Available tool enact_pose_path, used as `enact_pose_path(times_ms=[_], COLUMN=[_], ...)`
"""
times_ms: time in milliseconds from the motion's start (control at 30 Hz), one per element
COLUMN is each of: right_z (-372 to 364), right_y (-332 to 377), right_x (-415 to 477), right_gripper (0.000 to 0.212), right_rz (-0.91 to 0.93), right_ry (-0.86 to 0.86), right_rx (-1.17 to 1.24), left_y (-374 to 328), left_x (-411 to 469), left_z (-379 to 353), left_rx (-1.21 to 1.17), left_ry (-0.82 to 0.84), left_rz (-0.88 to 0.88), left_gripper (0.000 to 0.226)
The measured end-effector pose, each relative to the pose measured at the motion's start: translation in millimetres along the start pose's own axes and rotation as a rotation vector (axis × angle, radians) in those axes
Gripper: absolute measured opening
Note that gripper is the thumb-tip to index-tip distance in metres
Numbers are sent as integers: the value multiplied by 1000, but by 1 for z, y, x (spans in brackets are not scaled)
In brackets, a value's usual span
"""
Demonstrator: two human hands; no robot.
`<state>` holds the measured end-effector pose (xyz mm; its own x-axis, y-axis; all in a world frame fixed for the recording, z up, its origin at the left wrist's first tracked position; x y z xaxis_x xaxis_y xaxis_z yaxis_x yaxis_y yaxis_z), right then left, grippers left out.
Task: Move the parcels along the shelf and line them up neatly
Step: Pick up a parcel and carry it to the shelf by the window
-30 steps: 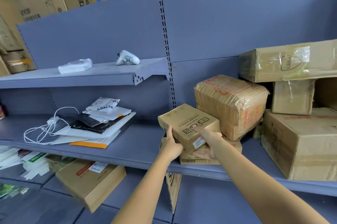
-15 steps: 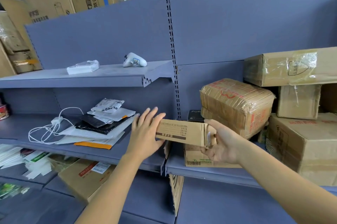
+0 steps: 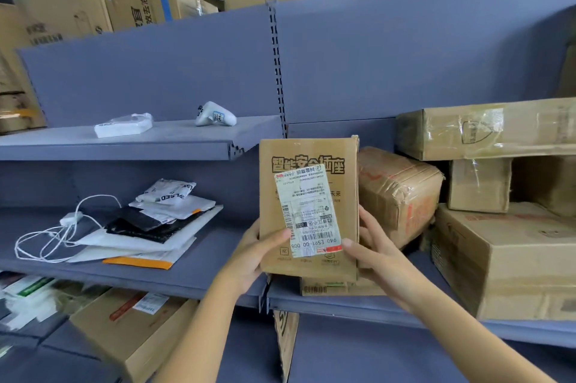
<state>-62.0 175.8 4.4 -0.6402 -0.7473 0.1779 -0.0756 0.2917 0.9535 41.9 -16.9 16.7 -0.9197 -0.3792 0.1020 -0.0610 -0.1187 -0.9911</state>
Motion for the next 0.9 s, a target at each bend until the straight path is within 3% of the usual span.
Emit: enact_pose_path(times_ms=[133,233,300,367,467,533,667,733,833,900], right_z=[6,19,29,40,60,73,106,126,158,177], right_y=[7,11,15,19,24,29,50,70,109,141], right_x=[-2,-10,-18,-28,-49,-66,-106,-129,-164,-187], right_gripper=[80,100,101,94,84,66,56,50,35,29], right_rz=[175,221,247,267,287,301,286,286,276,202], right_ry=[-115,-195,-234,-265,-324,-363,-416,-476,-544,-482], right_rx=[91,138,146,129,99,82,39,-28,-128,-196], left_y=[4,25,42,53,47,33,-9,-38,-75,-90], left_x=[8,18,24,30,39,41,36,33,27,20], left_z=[-5,6,5,-7,-47,-75,-121,-141,-174,-205], left_rx=[-31,-87,0,111,215,203,76,50,286,419], left_ry=[30,-140,-288,-328,-269,-210,-111,-63,67,200], left_rz=[-1,104,180,178,67,-11,-198,-300,-438,-430], left_gripper=[44,59,42,22,21,25,23,39,65,76])
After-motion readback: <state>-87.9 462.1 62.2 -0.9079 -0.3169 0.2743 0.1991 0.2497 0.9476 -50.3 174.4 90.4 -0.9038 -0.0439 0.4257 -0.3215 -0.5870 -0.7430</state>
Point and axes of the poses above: each hand's wrist, its own x-axis towards the middle knuckle, its own z-axis out of the back of the hand, y = z × x, the point moved 2 cm from there along x, towards the middle knuckle, and after that the axes turned 11 degrees about x, right-handed, at the moved point
